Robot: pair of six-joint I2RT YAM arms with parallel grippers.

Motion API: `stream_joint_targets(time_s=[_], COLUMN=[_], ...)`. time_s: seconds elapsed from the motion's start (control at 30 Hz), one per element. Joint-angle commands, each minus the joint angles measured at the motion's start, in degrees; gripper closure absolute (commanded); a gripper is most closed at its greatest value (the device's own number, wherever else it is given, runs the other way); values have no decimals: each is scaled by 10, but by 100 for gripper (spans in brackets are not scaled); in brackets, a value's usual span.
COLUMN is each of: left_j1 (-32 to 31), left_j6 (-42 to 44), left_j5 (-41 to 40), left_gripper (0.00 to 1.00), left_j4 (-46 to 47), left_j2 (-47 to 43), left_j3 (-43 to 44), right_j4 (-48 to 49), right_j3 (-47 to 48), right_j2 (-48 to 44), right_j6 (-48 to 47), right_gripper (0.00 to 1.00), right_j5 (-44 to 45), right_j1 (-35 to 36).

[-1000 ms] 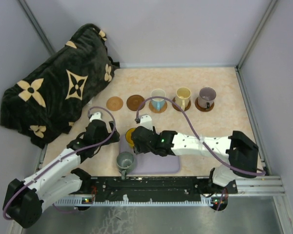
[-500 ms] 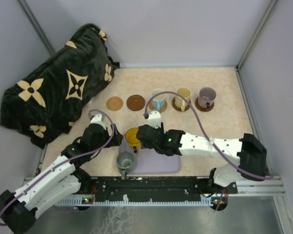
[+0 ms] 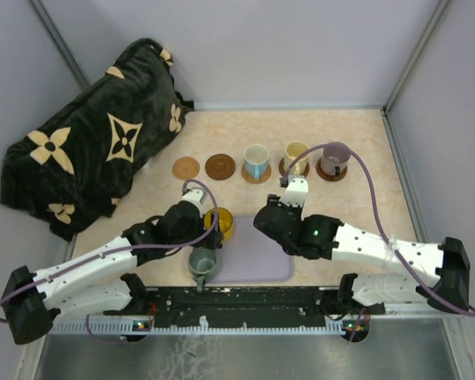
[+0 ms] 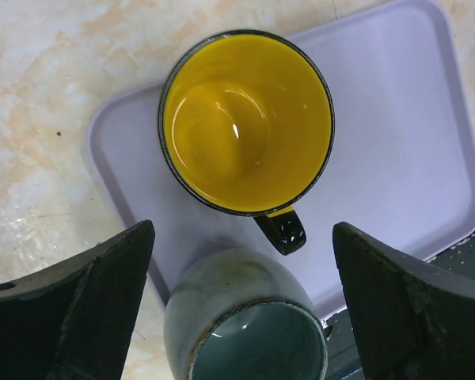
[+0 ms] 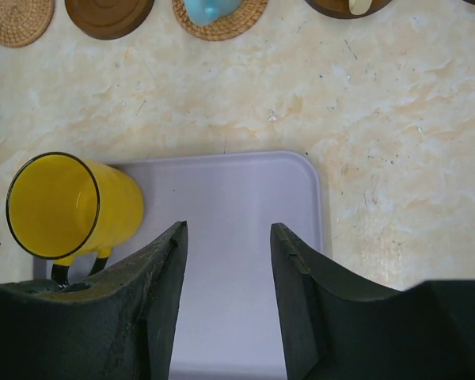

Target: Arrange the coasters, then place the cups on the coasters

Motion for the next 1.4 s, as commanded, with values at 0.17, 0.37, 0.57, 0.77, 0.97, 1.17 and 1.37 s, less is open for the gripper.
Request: stream_joint_targets(time_s=[0.17,0.37,0.57,0.77,0.97,1.17,1.37], left_j1=[-35,-47,-55,-58,-58,-58,-58], left_j6=[6,4,-1,-3,-3,-4,-5], left_j5=[-17,-36,-53,-63,-62,-59,-68], left_gripper=[1,8,20,31,59,78,100], left_j4=[-4,8,17,23,26,30,27], left_j2=[74,116,148,168,175,174,167], left_j3=[45,53,56,56,48,39,43], right_j4=[20,31,33,42,49,54,60], right_j3=[-17,-27,-36,-39,-39,-38,-38], right_j2=[-20,-20,-26,-28,-25,-23,-22], right_j6=[28,24,26,25,19,18,15], right_gripper=[53,53,51,50,50,49,48], right_j5=[42,33,29,27,20,17,14], right_j1=[-3,-4,-4,-4,-4,-4,-3])
